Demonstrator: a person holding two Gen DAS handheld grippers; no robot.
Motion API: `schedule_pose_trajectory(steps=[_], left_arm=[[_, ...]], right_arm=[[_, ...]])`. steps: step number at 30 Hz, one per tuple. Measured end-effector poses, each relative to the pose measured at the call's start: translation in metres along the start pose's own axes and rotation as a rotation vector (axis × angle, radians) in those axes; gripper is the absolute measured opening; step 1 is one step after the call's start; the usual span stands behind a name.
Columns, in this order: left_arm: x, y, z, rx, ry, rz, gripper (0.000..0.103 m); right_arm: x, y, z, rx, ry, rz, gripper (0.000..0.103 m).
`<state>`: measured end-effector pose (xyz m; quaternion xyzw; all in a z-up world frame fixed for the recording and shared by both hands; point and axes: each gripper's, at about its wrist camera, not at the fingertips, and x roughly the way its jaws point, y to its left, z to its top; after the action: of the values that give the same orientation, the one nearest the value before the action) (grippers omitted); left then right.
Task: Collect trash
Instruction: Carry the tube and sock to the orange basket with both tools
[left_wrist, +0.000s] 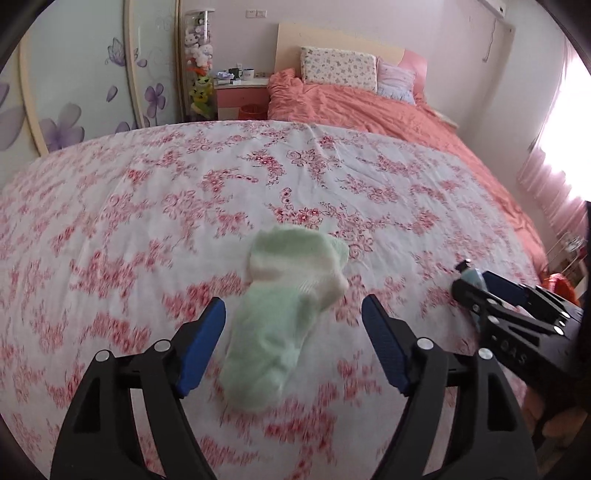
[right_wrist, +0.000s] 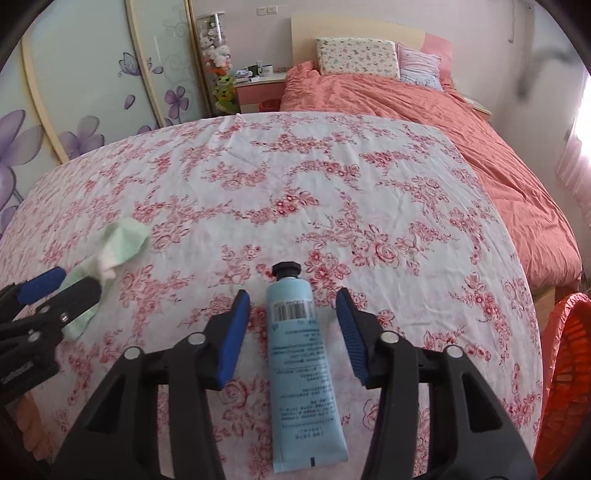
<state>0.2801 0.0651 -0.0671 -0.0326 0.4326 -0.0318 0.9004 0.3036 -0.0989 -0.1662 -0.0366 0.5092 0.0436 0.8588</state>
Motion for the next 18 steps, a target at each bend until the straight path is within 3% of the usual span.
schedule_pose_trajectory(steps=[3, 5, 6, 8, 10, 14, 18], left_arm=[[0.013, -0.005, 0.007, 0.015, 0.012, 0.044, 0.075], [0.022, -0.005, 0.01, 0.015, 0.031, 0.048, 0.061], [0.024, -0.004, 0.01, 0.016, 0.037, 0.044, 0.059], [0.022, -0.006, 0.009, 0.035, 0.021, 0.046, 0.043], [0.017, -0.007, 0.003, 0.043, 0.018, 0.022, 0.038], [-0.002, -0.015, -0.022, 0.087, 0.014, -0.021, 0.037], [-0.008, -0.018, -0.034, 0.096, -0.005, 0.011, 0.037]], right_arm=[[-0.001, -0.001, -0.003, -0.015, -0.012, -0.014, 0.027], [-0.005, -0.006, -0.007, -0.004, -0.006, -0.005, 0.027], [-0.008, -0.008, -0.011, 0.0, -0.006, -0.002, 0.027], [-0.015, -0.017, -0.021, 0.014, -0.012, -0.017, 0.027], [-0.023, -0.026, -0.031, 0.034, -0.016, -0.027, 0.027], [-0.036, -0.039, -0.05, 0.047, -0.027, -0.063, 0.027], [-0.038, -0.04, -0.054, 0.042, -0.043, -0.087, 0.028]])
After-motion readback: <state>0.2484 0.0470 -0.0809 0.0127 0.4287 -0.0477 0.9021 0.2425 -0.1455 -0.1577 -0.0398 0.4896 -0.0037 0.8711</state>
